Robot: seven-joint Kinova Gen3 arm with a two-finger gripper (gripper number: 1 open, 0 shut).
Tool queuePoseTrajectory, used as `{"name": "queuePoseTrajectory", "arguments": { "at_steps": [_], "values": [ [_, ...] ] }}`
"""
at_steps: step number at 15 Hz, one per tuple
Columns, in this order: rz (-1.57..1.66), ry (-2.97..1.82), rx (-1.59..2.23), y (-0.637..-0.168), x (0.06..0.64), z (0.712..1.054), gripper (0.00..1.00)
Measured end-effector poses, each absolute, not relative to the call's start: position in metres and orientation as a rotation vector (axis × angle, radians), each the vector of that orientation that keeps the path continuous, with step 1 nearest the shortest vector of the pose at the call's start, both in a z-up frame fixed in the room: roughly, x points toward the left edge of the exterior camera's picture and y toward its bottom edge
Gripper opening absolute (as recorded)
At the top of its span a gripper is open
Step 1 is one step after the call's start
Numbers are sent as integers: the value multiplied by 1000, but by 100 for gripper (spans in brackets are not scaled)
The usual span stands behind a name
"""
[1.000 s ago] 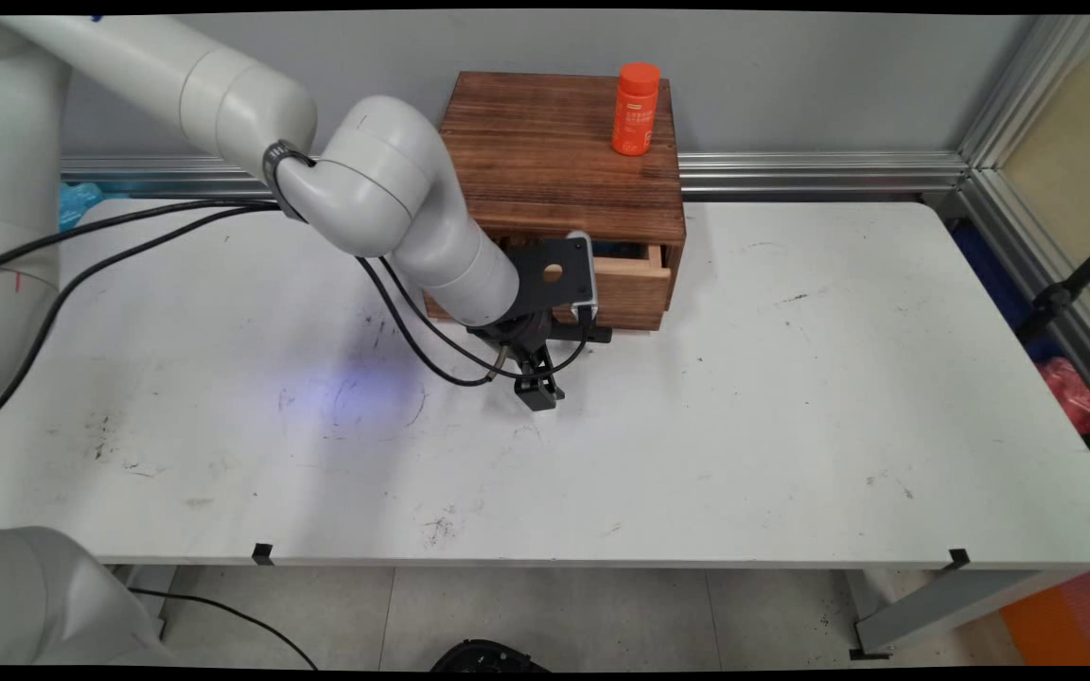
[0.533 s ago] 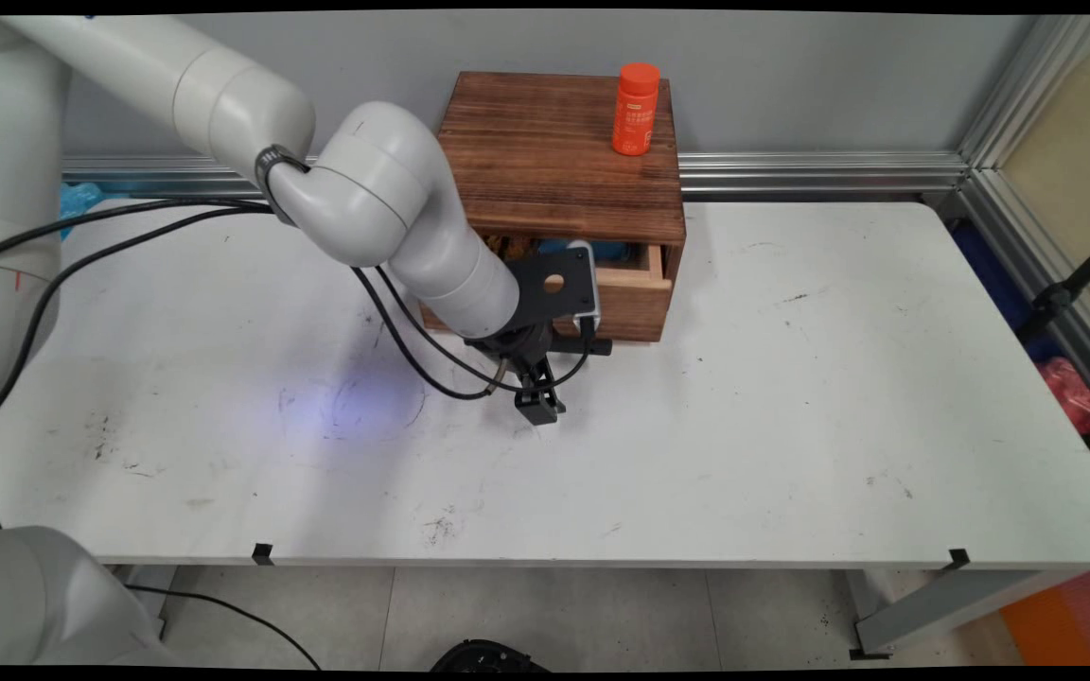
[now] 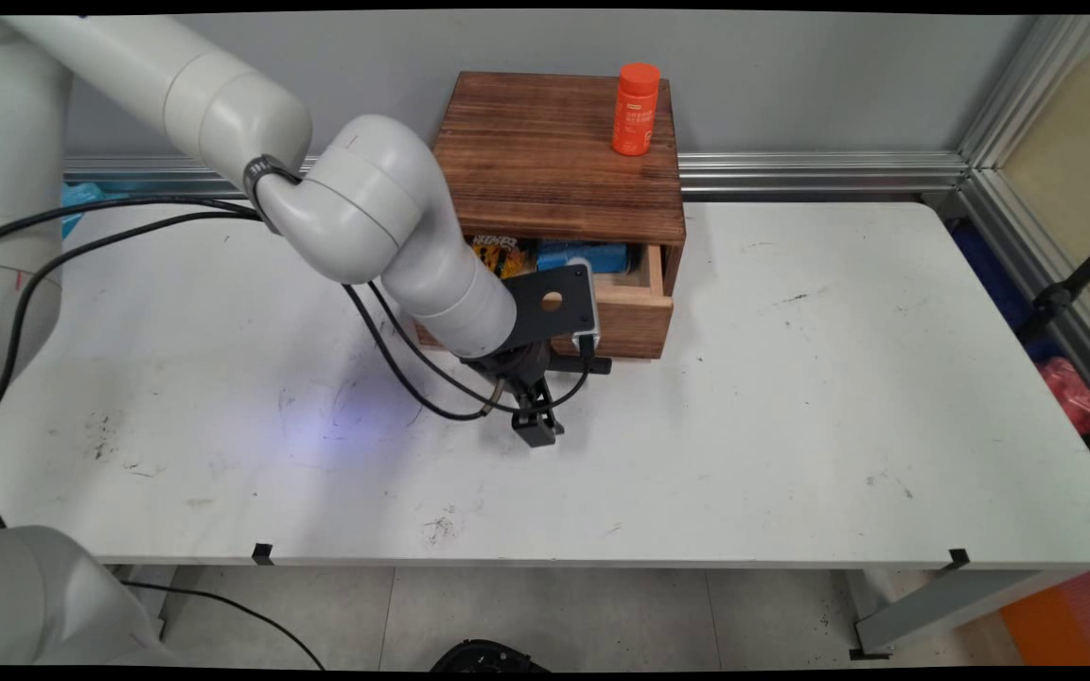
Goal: Open the drawer
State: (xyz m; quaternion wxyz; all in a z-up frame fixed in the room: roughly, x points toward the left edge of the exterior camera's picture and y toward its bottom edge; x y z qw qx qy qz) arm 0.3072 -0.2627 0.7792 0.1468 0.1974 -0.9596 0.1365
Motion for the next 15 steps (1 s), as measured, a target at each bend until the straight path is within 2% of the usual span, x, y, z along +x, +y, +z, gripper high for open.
{"name": "queuePoseTrajectory", "arguments": {
  "at_steps": [15],
  "values": [
    [320,-2769,603,-226,290,782,100]
  ]
}}
